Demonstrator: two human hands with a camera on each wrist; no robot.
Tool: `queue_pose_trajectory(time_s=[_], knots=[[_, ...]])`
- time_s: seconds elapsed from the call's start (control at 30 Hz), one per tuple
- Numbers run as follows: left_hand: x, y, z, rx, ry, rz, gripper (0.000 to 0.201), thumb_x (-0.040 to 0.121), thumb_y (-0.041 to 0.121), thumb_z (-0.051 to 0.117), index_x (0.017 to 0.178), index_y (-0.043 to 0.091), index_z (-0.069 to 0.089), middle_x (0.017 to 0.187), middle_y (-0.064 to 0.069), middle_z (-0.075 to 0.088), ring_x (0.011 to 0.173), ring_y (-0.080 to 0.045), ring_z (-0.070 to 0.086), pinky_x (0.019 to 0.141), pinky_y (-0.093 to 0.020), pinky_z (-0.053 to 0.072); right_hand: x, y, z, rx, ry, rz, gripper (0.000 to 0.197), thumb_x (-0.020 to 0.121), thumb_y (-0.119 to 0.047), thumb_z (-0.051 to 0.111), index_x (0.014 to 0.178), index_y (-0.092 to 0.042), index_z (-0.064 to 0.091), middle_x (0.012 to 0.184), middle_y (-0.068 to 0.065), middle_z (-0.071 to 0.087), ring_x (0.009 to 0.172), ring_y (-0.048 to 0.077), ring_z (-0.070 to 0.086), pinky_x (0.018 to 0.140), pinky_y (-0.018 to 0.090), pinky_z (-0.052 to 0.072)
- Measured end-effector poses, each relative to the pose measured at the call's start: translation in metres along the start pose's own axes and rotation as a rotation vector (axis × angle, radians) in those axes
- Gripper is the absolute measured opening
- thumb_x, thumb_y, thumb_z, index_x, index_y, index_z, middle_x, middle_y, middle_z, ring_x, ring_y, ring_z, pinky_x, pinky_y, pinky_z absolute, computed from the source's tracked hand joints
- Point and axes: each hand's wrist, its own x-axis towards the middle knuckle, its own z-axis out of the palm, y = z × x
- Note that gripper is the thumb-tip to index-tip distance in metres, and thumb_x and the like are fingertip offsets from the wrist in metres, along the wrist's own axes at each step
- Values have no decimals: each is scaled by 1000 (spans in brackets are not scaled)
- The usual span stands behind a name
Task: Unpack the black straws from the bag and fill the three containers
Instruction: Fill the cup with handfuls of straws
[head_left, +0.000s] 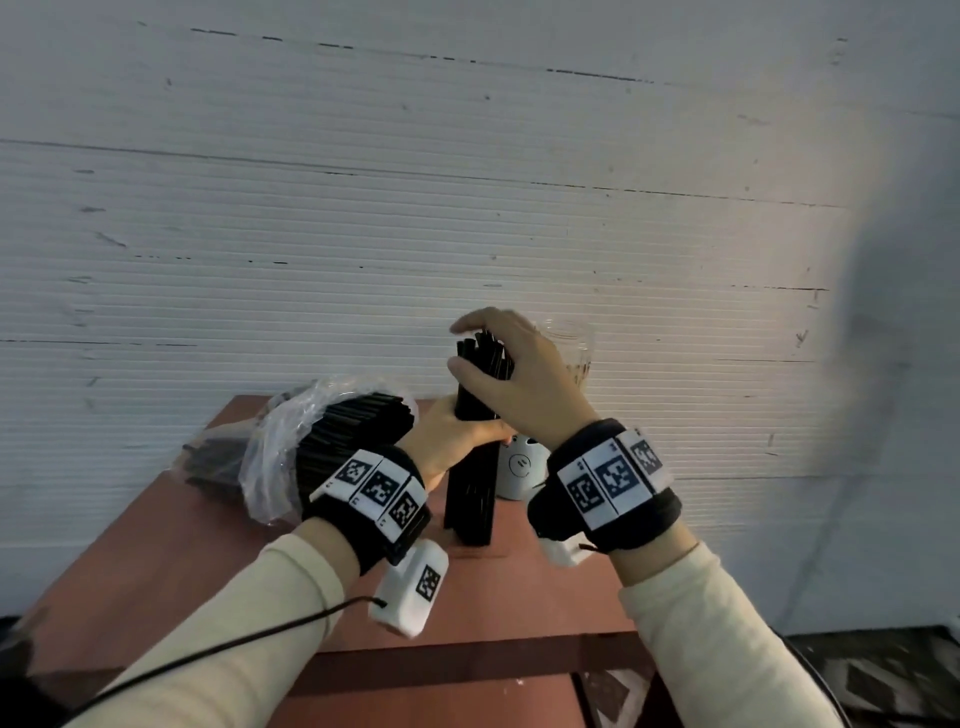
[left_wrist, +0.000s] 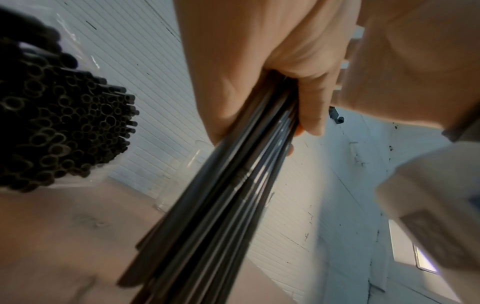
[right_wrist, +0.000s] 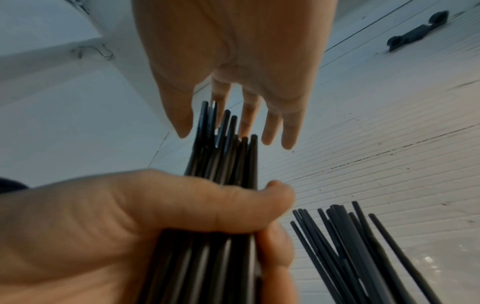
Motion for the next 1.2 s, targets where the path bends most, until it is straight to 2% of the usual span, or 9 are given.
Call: queue_pose_trajectory(time_s=[0.13,0.33,0.47,0.63,0.77,0.9,0.97,1.07,1.2], knots=[[-5,5,2,-4,-69,14,19,82,3,71,100,9,67,89,1,74,91,-14,68,89,-28,53,5,4,-1,11,-2,-82,38,93,-22,61,131,-25,54,132,-4,52,122,6,47,101,10,33],[-9,-8,-2,122,-176,-123,6,82,2,71,83,2,64,95,-27,64,96,-33,63,102,-40,46,-2,16,16,-27,-37,-59,28,87,-10,63,115,-15,65,117,0,57,110,11,52,96,20,37],[-8,-16,-5,122,-299,-255,10,84,1,69,92,7,66,99,-14,63,95,-21,62,98,-32,49,-6,20,20,-27,79,-49,23,83,-10,66,106,-14,66,108,-4,46,104,21,51,93,30,41],[-8,-26,-10,158,-362,-303,26,86,30,71,92,5,67,91,-9,65,93,-20,62,106,-37,45,-10,17,15,10,24,-55,21,85,-10,67,106,-12,62,100,-5,53,89,3,50,80,7,36],[-13,-14,-9,270,-313,-189,33,94,38,60,81,7,59,80,-6,59,88,-18,57,97,-30,45,-13,15,1,91,97,7,67,76,-33,81,132,-19,47,129,-4,42,116,7,47,96,12,39],[-19,8,-12,276,-346,0,23,94,32,61,76,17,61,77,-1,59,81,-12,58,88,-33,50,-20,18,-20,155,40,163,104,54,-62,82,138,-35,28,134,-6,33,117,6,44,89,11,42],[-22,20,-11,336,-458,41,20,95,25,60,83,9,63,81,-3,61,82,-11,60,84,-27,51,-23,22,-24,191,-123,197,93,51,-65,79,129,-31,41,125,0,47,110,10,51,87,20,46],[-21,21,-8,452,-625,32,23,94,25,62,87,3,65,87,-9,66,90,-14,65,92,-28,52,-30,23,-23,278,-377,198,52,68,-34,86,108,-8,64,103,4,68,96,7,65,84,24,53],[-13,3,3,301,-602,28,20,88,22,70,82,3,66,80,-8,64,82,-15,62,88,-32,51,-32,24,-19,249,-290,169,13,80,-8,75,79,-1,64,71,3,65,69,11,62,66,25,52]])
